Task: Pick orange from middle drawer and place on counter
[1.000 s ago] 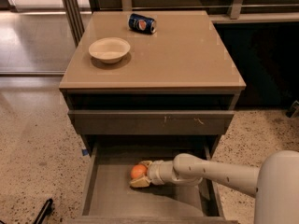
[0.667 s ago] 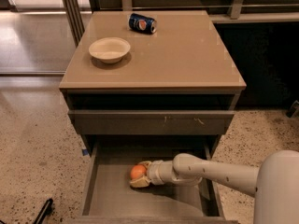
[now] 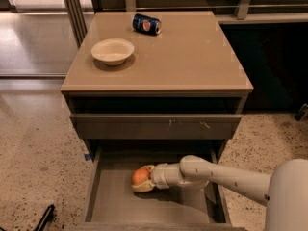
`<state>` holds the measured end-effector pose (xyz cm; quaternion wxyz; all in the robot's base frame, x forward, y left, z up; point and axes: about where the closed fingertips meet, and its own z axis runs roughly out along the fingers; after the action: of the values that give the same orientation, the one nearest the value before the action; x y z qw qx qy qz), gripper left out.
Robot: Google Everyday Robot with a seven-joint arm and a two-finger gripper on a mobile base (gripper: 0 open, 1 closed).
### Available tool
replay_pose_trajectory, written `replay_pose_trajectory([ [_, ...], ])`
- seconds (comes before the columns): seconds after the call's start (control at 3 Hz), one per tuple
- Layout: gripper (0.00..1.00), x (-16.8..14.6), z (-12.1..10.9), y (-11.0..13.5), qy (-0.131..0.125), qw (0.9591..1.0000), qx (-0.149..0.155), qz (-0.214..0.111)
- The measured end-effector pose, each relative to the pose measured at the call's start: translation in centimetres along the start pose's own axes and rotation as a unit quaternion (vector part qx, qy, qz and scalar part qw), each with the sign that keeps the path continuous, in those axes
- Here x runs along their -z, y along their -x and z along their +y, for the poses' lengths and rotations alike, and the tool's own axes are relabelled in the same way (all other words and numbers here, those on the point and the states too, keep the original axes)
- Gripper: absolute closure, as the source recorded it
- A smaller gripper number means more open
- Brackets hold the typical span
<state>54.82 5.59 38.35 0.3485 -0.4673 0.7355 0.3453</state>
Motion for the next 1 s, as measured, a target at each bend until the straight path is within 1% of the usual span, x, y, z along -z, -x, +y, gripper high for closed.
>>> replay_pose_trajectory([
  [0.33,1.0,3.7,1.3,1.6,0.027,0.9996,0.003,-0.009],
  [0.67,1.0,9.3,2.0,4.4,0.03,0.9993,0.021,0.008],
  [1.0,1.0,13.8,2.9,6.4,0.017,0.9991,0.033,0.022],
])
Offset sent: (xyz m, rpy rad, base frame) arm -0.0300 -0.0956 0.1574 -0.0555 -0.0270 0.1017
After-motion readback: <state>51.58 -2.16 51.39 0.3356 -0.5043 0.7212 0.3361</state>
